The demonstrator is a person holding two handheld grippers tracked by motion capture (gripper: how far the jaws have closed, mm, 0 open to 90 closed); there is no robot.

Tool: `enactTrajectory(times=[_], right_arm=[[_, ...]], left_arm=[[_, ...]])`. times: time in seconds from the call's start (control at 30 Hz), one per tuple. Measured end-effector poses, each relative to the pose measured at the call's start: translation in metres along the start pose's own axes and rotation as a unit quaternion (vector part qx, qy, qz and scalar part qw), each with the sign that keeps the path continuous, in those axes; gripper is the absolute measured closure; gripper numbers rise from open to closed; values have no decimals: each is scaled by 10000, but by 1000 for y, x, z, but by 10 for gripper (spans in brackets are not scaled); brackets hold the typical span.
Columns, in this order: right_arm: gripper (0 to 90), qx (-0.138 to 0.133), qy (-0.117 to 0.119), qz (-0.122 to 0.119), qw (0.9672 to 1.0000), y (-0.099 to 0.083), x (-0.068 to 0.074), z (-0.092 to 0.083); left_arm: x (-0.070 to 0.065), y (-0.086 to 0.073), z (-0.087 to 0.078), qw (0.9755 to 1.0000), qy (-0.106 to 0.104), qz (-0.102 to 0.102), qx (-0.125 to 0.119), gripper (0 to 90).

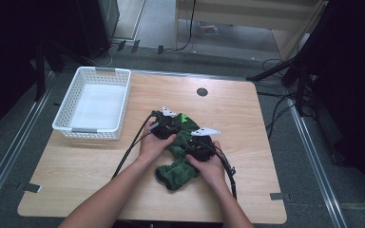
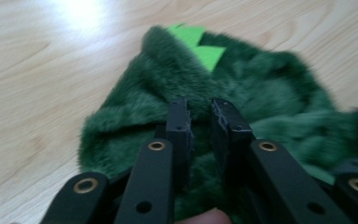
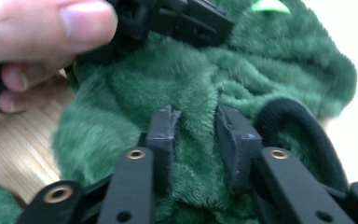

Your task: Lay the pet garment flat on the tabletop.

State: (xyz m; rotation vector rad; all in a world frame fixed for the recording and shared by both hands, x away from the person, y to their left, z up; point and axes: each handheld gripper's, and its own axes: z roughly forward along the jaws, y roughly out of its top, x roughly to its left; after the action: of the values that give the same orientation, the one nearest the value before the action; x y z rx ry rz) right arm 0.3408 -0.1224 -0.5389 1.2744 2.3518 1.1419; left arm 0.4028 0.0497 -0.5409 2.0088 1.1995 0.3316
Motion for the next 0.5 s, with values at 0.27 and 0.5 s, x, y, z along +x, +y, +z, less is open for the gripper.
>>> enactTrajectory(times=[0.27, 0.5], right_arm=[[734, 25, -82, -127, 9999, -14, -3, -18], [650, -423, 381, 172, 9982, -18, -20, -43]], left_arm=[[4, 1, 3, 9990, 450, -68, -36, 860], [1, -1, -1, 9996, 206, -90, -181, 709]])
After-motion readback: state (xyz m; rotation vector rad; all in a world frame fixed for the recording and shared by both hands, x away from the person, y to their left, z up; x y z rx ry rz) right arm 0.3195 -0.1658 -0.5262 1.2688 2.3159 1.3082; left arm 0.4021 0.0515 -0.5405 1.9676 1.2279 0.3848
